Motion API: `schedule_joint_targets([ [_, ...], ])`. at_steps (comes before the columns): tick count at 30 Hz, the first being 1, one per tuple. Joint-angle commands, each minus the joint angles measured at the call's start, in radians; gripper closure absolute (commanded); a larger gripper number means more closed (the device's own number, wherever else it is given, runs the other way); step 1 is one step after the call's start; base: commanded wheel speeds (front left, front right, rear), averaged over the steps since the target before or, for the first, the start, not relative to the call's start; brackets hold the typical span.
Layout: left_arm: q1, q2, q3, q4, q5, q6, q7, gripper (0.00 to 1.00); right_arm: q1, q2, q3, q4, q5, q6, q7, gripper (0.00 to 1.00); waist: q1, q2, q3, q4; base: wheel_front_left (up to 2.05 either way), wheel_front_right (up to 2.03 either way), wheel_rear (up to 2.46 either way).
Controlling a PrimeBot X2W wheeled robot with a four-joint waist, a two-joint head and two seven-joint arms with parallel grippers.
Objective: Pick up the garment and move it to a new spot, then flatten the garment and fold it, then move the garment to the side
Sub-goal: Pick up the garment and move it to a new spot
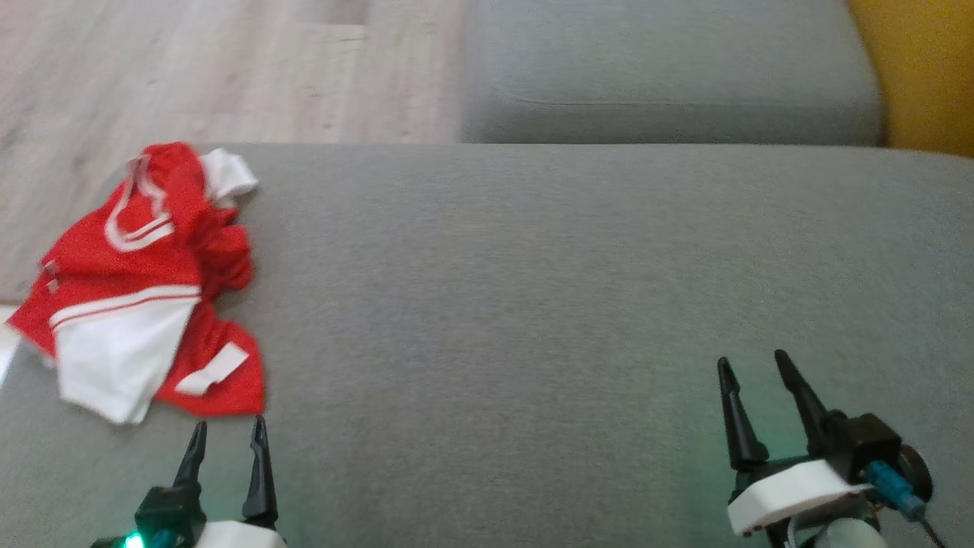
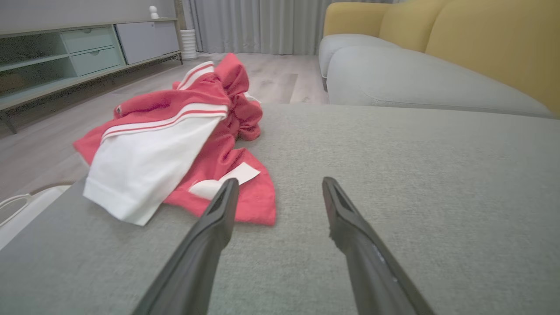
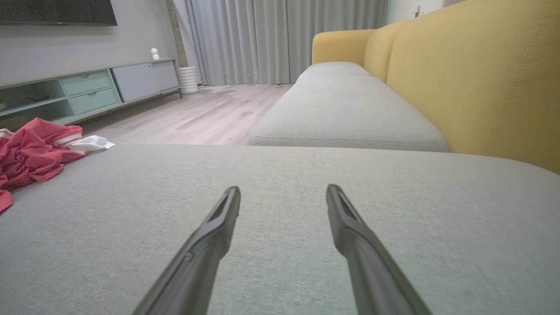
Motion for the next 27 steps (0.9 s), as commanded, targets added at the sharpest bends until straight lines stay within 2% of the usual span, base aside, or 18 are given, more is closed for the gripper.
schedule_joint_targets([
  [1,-0.032,0.007,0.036,-0.025,0.007,0.004,-0.012,0.0,-0.016,0.001,0.028,-0.033,0.007,0.008,-0.011,0.0,0.0,0.0,-0.004,0.066,0.0,0.0,0.0],
  [6,-0.018,0.01,0.051,-0.025,0.004,0.004,-0.012,0.0,-0.031,0.009,0.06,-0.024,0.011,0.008,-0.011,0.0,0.0,0.0,-0.004,0.152,0.0,0.0,0.0],
  [11,-0.005,0.011,0.068,-0.03,-0.001,0.005,-0.012,0.0,-0.044,0.013,0.074,-0.018,0.013,0.008,-0.011,0.0,0.0,0.0,-0.001,0.19,0.0,0.0,0.0],
  [17,-0.004,0.011,0.089,-0.046,-0.01,0.004,-0.012,0.0,-0.046,0.013,0.082,-0.019,0.011,0.008,-0.011,0.0,0.0,0.0,0.012,0.179,0.0,0.0,0.0],
  [22,-0.06,0.019,0.105,-0.089,-0.035,-0.012,-0.01,0.0,-0.062,-0.002,0.086,-0.03,0.007,0.008,-0.011,0.0,0.0,0.0,0.067,0.145,0.0,0.0,0.0],
  [27,-0.193,0.069,0.115,-0.156,-0.066,-0.035,0.085,0.0,-0.1,-0.03,0.096,-0.043,0.004,0.008,-0.011,0.0,0.0,0.0,0.157,0.111,0.0,0.0,0.0],
])
